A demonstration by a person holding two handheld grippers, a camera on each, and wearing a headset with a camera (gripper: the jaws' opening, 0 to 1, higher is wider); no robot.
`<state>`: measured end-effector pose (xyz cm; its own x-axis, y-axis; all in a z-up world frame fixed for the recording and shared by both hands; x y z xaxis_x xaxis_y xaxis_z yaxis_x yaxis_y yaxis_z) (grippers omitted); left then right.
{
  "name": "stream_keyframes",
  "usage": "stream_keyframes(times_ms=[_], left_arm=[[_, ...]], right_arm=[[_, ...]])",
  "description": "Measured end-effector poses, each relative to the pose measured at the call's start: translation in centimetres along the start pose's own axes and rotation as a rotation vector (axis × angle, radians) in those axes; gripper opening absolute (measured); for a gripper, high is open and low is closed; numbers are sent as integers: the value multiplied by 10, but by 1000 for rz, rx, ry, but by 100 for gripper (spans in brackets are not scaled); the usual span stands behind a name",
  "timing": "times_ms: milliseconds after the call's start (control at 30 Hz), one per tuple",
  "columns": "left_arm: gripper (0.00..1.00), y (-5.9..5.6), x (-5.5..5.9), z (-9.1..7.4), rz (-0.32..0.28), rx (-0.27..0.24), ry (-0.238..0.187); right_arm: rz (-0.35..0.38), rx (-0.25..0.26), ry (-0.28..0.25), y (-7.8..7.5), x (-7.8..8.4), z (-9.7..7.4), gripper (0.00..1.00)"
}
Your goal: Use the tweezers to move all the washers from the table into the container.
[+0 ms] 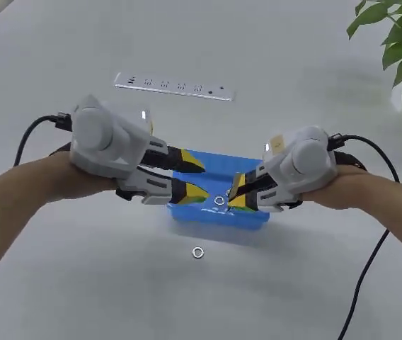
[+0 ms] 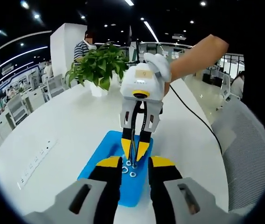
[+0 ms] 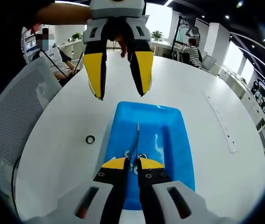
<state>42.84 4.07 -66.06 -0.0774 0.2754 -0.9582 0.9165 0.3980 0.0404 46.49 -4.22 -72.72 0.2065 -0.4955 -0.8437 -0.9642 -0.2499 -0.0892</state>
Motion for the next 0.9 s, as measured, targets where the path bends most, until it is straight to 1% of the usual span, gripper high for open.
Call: stream_keyframes(times_ms=[67,200,300,367,500,633,733,900], left_arm=[[23,2,-1,7,35,16,10],[19,7,-4,19,63,23,16],[16,7,-4,27,88,53,36],[14,7,-6,31,97,68,35],[12,7,-8,37,110,84,35],[9,6,-6,40,133,101,48],[6,5,-5,41,134,106,50],[6,4,-6,41,133,107,48]], right_arm=[[-2,-5,4,0,2,0,10],[-4,-8,2,-2,3,0,10],[-17,-16,8,-3,3,0,10],[-24,-20,11,-3,2,1,10],[-39,-27,15,-3,2,2,10],[-44,-30,17,-2,2,3,10],[-47,-27,18,-3,2,2,10],[-46,-26,21,-2,2,2,10]])
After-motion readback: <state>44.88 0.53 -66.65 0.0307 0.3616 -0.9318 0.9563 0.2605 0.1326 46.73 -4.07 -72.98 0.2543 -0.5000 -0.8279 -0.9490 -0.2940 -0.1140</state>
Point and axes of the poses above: the centre of the closed fingertips' face, and the gripper's own axes: z roughly forward along the fingers, y roughly to its left, x roughly out of its underside, the point moved 5 cm from there along -z, roughly backward along the fingers, and after that the axes turned 15 degrees about -y, right-handed, at the moved point
